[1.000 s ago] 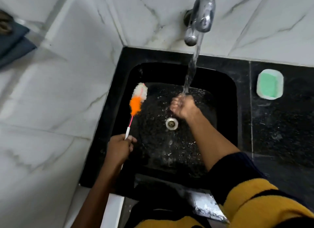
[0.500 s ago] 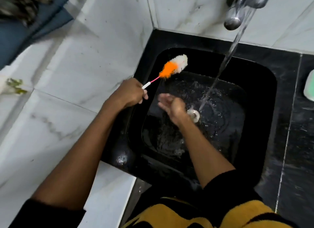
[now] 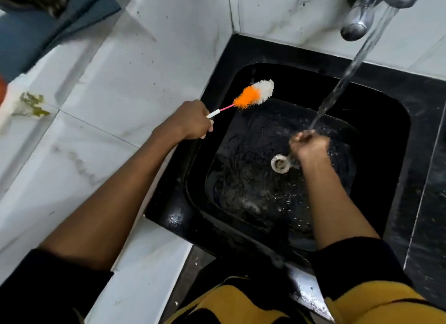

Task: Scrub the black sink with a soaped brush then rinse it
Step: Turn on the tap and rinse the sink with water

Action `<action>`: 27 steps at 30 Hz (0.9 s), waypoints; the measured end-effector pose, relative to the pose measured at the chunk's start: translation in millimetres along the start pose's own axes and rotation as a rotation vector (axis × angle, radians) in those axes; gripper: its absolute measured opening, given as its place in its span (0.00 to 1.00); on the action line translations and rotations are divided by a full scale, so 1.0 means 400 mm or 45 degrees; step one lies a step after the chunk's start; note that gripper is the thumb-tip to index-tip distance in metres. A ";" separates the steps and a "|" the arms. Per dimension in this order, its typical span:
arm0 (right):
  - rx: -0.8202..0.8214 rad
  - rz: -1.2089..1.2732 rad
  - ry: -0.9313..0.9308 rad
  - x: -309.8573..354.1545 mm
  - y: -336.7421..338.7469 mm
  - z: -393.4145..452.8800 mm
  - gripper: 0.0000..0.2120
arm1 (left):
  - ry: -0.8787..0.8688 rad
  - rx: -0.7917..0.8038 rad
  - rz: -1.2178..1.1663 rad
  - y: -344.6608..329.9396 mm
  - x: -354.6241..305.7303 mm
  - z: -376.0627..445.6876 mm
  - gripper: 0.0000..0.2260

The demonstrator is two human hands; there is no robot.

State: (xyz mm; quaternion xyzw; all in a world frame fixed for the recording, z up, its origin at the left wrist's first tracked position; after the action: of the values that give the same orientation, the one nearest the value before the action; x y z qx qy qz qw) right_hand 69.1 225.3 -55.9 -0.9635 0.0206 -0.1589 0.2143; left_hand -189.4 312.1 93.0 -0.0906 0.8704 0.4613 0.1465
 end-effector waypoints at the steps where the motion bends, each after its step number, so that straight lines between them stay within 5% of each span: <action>1: 0.009 -0.073 0.041 -0.003 -0.013 -0.009 0.17 | -0.010 0.000 0.015 0.001 0.000 0.004 0.06; 6: 0.202 -0.676 0.156 -0.160 -0.056 -0.118 0.13 | -0.081 -0.024 0.122 0.014 -0.017 0.029 0.07; 10: 0.647 -1.141 -0.223 -0.370 -0.016 -0.227 0.14 | -0.123 -0.052 0.190 0.021 -0.030 0.044 0.06; 14: 0.469 -1.002 -0.282 -0.339 0.021 -0.218 0.14 | -0.142 -0.033 0.203 0.015 -0.028 0.044 0.05; 21: 0.116 0.063 -0.197 -0.044 0.039 -0.027 0.17 | -0.136 -0.020 0.145 0.000 -0.002 0.036 0.07; 24: 0.088 0.044 -0.071 0.022 0.007 0.024 0.14 | -0.138 -0.015 0.158 -0.005 0.003 0.036 0.08; 27: 0.144 -0.310 0.054 0.009 -0.025 0.025 0.17 | -0.140 -0.029 0.172 -0.005 0.007 0.038 0.07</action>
State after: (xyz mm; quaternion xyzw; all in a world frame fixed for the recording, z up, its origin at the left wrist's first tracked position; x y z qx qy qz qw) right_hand 75.4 237.9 -59.1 -0.9418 -0.1008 -0.2049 0.2468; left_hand -189.1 323.4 82.3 -0.0079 0.8597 0.4844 0.1617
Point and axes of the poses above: each hand's wrist, its own z-axis towards the middle knuckle, its own y-axis out of the back of the hand, x = y × z, the point moved 1 cm from there along z, towards the middle knuckle, and after that the axes turned 3 degrees about y, right-handed, at the moved point
